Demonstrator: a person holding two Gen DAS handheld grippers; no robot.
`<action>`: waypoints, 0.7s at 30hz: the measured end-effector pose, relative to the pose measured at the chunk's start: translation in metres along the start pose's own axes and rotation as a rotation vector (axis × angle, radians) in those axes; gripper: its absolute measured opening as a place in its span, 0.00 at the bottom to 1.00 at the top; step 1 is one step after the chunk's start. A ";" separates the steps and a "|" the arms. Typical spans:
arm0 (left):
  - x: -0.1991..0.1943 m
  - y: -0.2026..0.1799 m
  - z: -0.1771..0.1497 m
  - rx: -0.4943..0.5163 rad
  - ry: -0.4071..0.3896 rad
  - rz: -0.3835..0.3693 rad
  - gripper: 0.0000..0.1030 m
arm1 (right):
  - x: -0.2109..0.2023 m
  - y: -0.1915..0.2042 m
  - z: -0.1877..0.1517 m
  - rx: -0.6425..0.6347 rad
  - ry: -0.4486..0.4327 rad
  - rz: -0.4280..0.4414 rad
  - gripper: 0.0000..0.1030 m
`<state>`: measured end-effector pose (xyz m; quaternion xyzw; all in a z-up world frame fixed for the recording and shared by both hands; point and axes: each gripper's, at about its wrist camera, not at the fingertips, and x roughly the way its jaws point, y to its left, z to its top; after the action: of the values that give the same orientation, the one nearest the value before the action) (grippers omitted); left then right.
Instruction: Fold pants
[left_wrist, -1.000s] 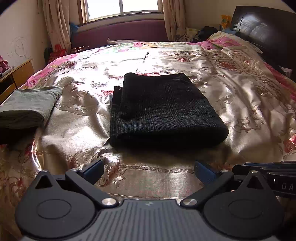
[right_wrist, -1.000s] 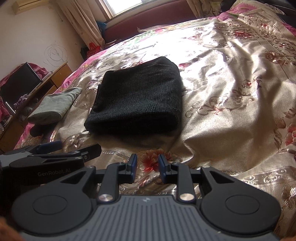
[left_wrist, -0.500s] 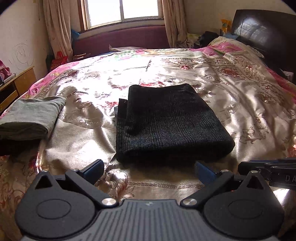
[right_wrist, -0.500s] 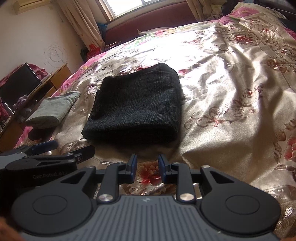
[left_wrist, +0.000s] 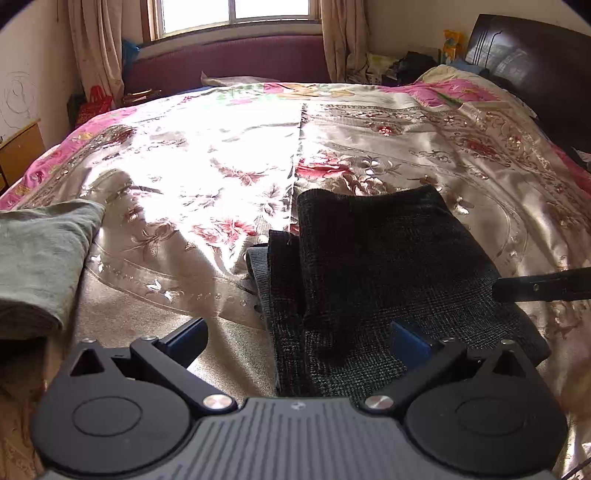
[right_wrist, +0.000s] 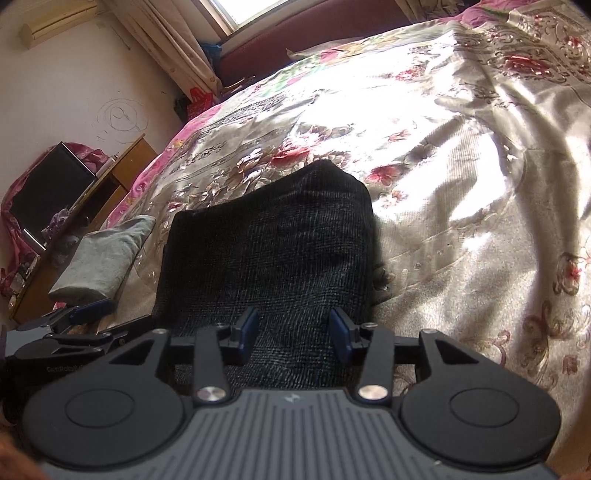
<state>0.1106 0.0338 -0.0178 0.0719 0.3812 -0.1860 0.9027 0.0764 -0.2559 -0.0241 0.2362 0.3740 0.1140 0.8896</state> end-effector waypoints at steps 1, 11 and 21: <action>0.011 0.004 0.000 -0.012 0.026 -0.017 1.00 | 0.009 -0.005 0.005 -0.003 0.002 0.016 0.46; 0.045 0.003 0.006 0.006 0.027 -0.189 1.00 | 0.019 -0.044 0.024 0.044 0.039 0.131 0.46; 0.050 0.003 0.013 0.058 0.041 -0.222 1.00 | 0.014 -0.064 0.025 0.053 0.127 0.123 0.47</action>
<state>0.1525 0.0193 -0.0441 0.0593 0.3995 -0.2942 0.8662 0.1055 -0.3140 -0.0501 0.2744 0.4171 0.1734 0.8489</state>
